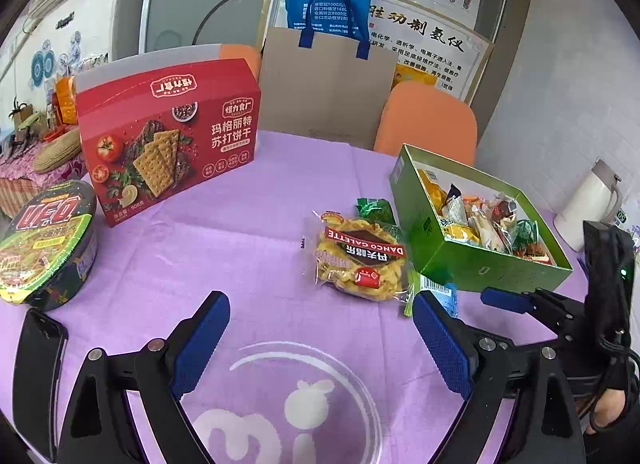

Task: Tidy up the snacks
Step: 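Grasp the blue-green packet with right tool while left tool grasps Danco Galette bag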

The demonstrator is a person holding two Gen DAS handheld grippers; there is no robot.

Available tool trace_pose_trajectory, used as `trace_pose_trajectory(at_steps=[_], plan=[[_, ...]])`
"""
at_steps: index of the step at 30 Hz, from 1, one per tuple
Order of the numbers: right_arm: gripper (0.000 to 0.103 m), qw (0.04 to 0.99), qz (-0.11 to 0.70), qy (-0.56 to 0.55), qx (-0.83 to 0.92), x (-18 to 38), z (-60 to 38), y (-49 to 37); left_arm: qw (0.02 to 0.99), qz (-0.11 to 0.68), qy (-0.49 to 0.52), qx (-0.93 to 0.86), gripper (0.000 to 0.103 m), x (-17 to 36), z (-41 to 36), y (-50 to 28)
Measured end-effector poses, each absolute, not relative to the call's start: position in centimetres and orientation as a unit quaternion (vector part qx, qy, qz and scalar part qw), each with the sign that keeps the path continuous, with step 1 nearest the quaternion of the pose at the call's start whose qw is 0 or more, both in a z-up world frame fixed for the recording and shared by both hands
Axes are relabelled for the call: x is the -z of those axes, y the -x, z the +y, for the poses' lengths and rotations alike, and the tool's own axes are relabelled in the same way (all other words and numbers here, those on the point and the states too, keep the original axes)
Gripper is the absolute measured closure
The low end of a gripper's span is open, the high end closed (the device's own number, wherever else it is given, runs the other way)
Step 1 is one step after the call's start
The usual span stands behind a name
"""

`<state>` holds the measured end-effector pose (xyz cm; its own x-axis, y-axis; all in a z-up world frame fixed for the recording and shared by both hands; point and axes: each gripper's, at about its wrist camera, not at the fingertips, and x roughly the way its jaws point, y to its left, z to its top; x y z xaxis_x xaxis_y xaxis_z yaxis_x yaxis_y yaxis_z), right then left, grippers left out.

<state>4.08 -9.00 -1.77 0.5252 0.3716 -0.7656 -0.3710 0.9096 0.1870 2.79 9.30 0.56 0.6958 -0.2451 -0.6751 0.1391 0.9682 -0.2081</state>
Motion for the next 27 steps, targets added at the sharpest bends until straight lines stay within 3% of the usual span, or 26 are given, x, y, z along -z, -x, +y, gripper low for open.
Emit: trace_pose_trajectory(at_steps=[3,7,20,21,22,27], plan=[[0.027,0.869,0.449,0.006,-0.207,2.7,-8.3,-5.4,0.916,0.378,0.069,0.114,0.008,-0.1,9.3,-2.6],[0.043,0.843,0.474,-0.026,-0.252,3.6,-8.3,-5.8,0.915,0.376,0.063,0.128,0.009,0.1,9.1,-2.8],[0.044,0.850,0.444,0.038,-0.282,3.5,-6.6,-5.8,0.918,0.368,0.051,0.140,0.009,-1.4,7.9,-6.1],[0.047,0.847,0.448,0.030,-0.286,3.8,-6.7,-6.0,0.917,0.369,0.048,0.144,0.009,-1.5,7.8,-6.8],[0.063,0.841,0.458,0.023,-0.286,4.0,-6.9,-6.1,0.915,0.370,0.050,0.149,0.009,-1.7,7.8,-7.3],[0.063,0.830,0.470,-0.002,-0.301,4.1,-8.5,-4.6,0.906,0.385,0.055,0.167,0.009,-1.9,6.3,-12.3]])
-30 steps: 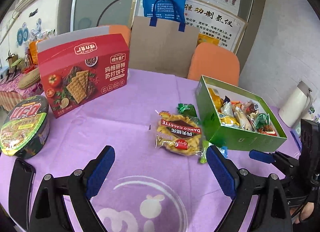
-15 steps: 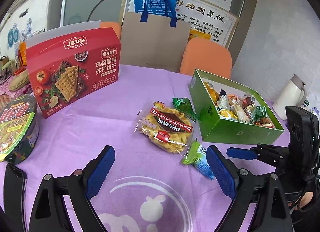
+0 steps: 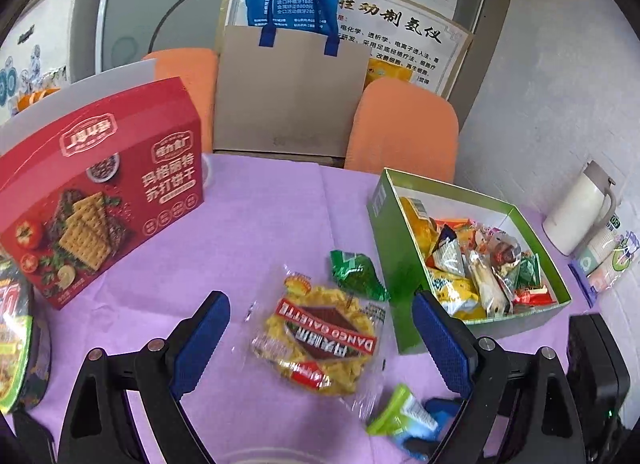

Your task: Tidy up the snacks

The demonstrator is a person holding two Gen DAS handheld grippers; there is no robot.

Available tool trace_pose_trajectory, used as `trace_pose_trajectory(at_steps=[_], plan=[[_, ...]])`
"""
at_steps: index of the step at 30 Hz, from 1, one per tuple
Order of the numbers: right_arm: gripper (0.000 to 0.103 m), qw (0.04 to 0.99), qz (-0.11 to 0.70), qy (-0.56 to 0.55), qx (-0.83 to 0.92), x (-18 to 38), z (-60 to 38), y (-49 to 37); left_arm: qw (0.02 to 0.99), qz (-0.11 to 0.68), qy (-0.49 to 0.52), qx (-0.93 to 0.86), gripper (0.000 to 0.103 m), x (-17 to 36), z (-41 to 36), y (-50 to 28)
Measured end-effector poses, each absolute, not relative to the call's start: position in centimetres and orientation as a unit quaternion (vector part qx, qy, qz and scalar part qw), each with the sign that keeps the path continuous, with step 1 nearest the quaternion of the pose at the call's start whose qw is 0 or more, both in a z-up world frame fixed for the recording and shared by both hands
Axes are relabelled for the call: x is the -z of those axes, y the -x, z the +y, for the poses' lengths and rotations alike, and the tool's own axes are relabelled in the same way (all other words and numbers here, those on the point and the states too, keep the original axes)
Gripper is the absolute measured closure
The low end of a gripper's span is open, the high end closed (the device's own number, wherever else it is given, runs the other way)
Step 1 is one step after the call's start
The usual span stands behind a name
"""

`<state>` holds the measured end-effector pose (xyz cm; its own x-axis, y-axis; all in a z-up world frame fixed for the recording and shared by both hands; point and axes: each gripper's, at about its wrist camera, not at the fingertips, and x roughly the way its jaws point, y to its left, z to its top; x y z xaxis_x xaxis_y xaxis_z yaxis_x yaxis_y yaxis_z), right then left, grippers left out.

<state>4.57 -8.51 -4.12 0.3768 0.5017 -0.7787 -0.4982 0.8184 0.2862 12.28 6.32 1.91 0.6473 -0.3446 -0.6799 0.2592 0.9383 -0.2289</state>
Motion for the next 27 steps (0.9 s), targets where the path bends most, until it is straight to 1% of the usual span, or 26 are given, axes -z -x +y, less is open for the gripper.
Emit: trace_pose_trajectory(at_steps=[2,4,6,9,10,11,13,14,16,17,22,24,25,27], plan=[[0.063,0.832,0.468,-0.001,-0.297,4.0,-9.2,-3.7,0.896,0.396,0.061,0.192,0.009,-1.6,5.2,-14.4],[0.063,0.836,0.469,-0.003,-0.284,4.0,-10.3,-3.0,0.885,0.413,0.060,0.208,0.014,-0.8,3.9,-16.6],[0.063,0.837,0.472,-0.012,-0.276,4.1,-11.4,-2.5,0.867,0.448,0.044,0.215,0.027,0.8,2.4,-18.9],[0.063,0.838,0.477,-0.018,-0.266,4.1,-12.4,-2.3,0.846,0.492,0.032,0.206,0.038,3.2,0.9,-21.0],[0.063,0.838,0.477,-0.017,-0.262,4.1,-12.7,-2.2,0.841,0.500,0.028,0.206,0.039,3.7,0.5,-21.3],[0.062,0.839,0.478,-0.016,-0.259,4.1,-13.1,-2.1,0.838,0.503,0.029,0.211,0.042,4.1,0.3,-21.4],[0.062,0.839,0.479,-0.019,-0.257,4.1,-13.8,-1.9,0.833,0.506,0.047,0.220,0.043,4.4,0.6,-21.5],[0.062,0.839,0.479,-0.021,-0.257,4.0,-14.1,-1.9,0.831,0.507,0.050,0.221,0.047,4.6,0.7,-21.4],[0.062,0.840,0.479,-0.020,-0.255,3.9,-14.2,-1.8,0.822,0.514,0.066,0.235,0.063,5.0,1.2,-21.2],[0.062,0.840,0.479,-0.020,-0.255,3.9,-14.3,-1.8,0.821,0.518,0.056,0.231,0.066,5.3,1.2,-21.0],[0.061,0.841,0.476,-0.022,-0.257,3.7,-14.2,-1.9,0.825,0.515,0.047,0.228,0.066,5.1,2.2,-19.5],[0.060,0.841,0.475,-0.018,-0.257,3.9,-13.5,-2.0,0.831,0.509,0.041,0.220,0.065,4.9,2.3,-19.0],[0.057,0.841,0.475,-0.016,-0.258,3.9,-13.1,-2.1,0.835,0.507,0.036,0.213,0.062,4.8,2.1,-19.1],[0.054,0.842,0.472,-0.010,-0.261,4.1,-12.4,-2.0,0.839,0.505,0.030,0.202,0.048,4.7,1.9,-19.4]])
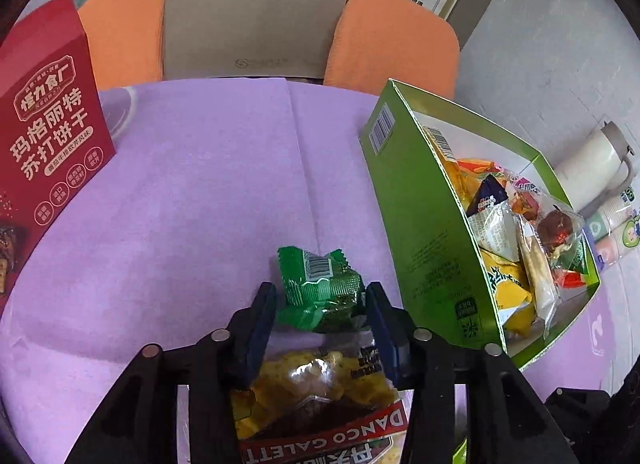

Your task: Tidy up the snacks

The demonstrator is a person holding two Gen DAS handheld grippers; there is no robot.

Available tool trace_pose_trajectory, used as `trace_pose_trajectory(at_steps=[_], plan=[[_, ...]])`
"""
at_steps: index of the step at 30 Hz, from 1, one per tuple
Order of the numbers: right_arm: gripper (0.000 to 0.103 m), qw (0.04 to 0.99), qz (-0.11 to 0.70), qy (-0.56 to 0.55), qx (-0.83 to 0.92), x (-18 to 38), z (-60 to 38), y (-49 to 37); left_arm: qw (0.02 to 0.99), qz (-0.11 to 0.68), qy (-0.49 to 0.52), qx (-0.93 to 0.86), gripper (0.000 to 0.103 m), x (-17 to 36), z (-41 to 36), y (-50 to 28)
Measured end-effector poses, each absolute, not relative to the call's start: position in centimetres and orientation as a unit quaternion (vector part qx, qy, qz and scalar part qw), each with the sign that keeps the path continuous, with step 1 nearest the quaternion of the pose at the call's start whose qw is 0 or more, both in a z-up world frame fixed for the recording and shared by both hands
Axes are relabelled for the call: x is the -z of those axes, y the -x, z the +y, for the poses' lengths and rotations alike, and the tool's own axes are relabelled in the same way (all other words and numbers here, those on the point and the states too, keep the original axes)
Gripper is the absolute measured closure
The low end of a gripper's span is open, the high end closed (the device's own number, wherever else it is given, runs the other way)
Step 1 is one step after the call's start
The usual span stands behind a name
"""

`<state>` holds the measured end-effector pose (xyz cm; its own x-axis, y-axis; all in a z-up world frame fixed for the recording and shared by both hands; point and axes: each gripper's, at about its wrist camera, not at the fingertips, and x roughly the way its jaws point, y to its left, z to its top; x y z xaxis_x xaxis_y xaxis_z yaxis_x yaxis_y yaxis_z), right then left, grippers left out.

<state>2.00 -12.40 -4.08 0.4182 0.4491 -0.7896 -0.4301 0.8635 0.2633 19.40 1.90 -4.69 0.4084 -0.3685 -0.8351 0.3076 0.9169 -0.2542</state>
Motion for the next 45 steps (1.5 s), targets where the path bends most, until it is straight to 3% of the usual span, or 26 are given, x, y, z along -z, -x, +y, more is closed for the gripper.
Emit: trace_pose_trajectory(at_steps=[5,7,11,20,27,40,43,44,45], plan=[[0.053,0.848,0.465,0.015,-0.254,3.9,-11.5,-1.7,0.844,0.501,0.020,0.191,0.047,5.1,1.0,-20.2],[0.063,0.851,0.462,0.022,-0.250,3.9,-11.1,-1.5,0.843,0.502,0.009,0.194,0.065,5.1,0.9,-19.8],[0.064,0.847,0.464,0.006,-0.260,3.8,-11.4,-1.3,0.839,0.506,0.027,0.197,0.073,4.9,1.8,-18.8],[0.064,0.867,0.411,-0.036,-0.278,-0.3,-13.5,0.3,0.872,0.437,0.059,0.212,0.073,-1.9,4.2,-14.5],[0.064,0.907,0.349,-0.068,-0.225,-4.3,-18.2,0.3,0.886,0.379,0.045,0.263,0.073,-7.2,-0.2,-12.1],[0.064,0.925,0.349,-0.119,-0.092,-4.2,-27.0,-6.8,0.879,0.393,0.032,0.269,0.073,-5.4,-8.2,-15.6],[0.063,0.919,0.360,-0.128,-0.098,-3.4,-27.2,-8.2,0.880,0.391,0.023,0.270,0.069,-4.9,-9.1,-16.0],[0.057,0.918,0.364,-0.123,-0.099,-3.1,-27.1,-8.4,0.880,0.387,0.021,0.273,0.060,-4.8,-9.1,-15.9],[0.050,0.918,0.366,-0.115,-0.099,-2.9,-27.0,-8.3,0.882,0.386,0.021,0.271,0.041,-4.7,-9.0,-15.8]])
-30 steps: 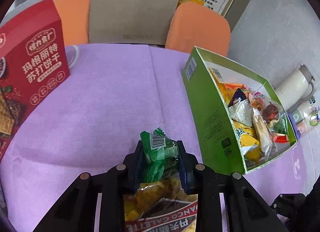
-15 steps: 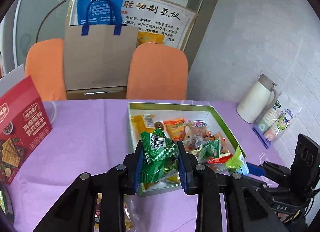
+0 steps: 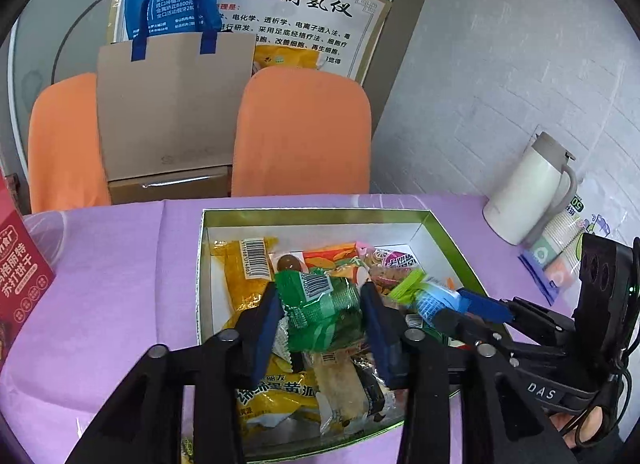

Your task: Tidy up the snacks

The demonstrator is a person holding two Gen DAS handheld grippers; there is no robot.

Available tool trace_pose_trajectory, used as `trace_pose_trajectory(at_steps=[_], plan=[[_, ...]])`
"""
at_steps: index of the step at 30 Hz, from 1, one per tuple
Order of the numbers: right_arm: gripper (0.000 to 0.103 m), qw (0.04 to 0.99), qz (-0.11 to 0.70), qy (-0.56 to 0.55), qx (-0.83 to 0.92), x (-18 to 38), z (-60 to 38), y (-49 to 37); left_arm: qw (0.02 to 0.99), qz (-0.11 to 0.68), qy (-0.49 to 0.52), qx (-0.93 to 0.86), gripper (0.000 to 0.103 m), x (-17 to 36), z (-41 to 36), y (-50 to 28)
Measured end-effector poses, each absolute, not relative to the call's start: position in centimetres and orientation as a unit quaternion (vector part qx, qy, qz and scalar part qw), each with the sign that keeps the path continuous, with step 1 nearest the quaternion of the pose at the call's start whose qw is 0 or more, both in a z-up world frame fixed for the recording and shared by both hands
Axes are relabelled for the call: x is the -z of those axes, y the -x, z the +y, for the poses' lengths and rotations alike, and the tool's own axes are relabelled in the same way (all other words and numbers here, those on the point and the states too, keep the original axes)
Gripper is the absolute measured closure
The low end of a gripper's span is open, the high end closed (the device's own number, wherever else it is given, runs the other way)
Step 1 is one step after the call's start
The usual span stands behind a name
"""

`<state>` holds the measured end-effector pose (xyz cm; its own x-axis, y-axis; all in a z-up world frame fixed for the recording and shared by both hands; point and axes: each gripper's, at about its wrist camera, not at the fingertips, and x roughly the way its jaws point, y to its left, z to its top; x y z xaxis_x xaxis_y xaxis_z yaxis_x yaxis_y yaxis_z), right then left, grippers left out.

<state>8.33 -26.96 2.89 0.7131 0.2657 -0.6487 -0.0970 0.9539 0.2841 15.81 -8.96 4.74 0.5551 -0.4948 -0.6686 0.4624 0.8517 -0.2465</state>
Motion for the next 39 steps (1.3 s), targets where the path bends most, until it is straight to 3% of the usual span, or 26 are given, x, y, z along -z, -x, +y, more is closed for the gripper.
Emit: trace_pose_trajectory(at_steps=[2,4,10,14,25,39], plan=[[0.023,0.924,0.357,-0.100,-0.091,-2.6,-26.6,-7.7,0.892,0.375,0.022,0.251,0.016,-4.7,-8.6,-15.5],[0.016,0.931,0.343,-0.086,-0.088,-2.4,-26.3,-7.0,0.902,0.360,0.017,0.238,0.014,-4.8,-8.3,-15.1],[0.013,0.930,0.344,-0.091,-0.087,-2.1,-26.3,-6.0,0.907,0.361,0.002,0.219,0.014,-4.8,-7.8,-14.3],[0.003,0.937,0.321,-0.102,-0.092,-3.6,-26.1,-4.4,0.915,0.348,-0.002,0.206,0.014,-5.7,-7.2,-13.1],[0.001,0.942,0.290,-0.108,-0.127,-5.9,-23.7,0.1,0.923,0.330,0.002,0.196,0.014,-7.5,-4.7,-8.0],[0.001,0.890,0.363,-0.064,-0.270,-2.7,-13.6,0.1,0.922,0.353,0.067,0.145,0.014,-4.8,8.4,-5.6]])
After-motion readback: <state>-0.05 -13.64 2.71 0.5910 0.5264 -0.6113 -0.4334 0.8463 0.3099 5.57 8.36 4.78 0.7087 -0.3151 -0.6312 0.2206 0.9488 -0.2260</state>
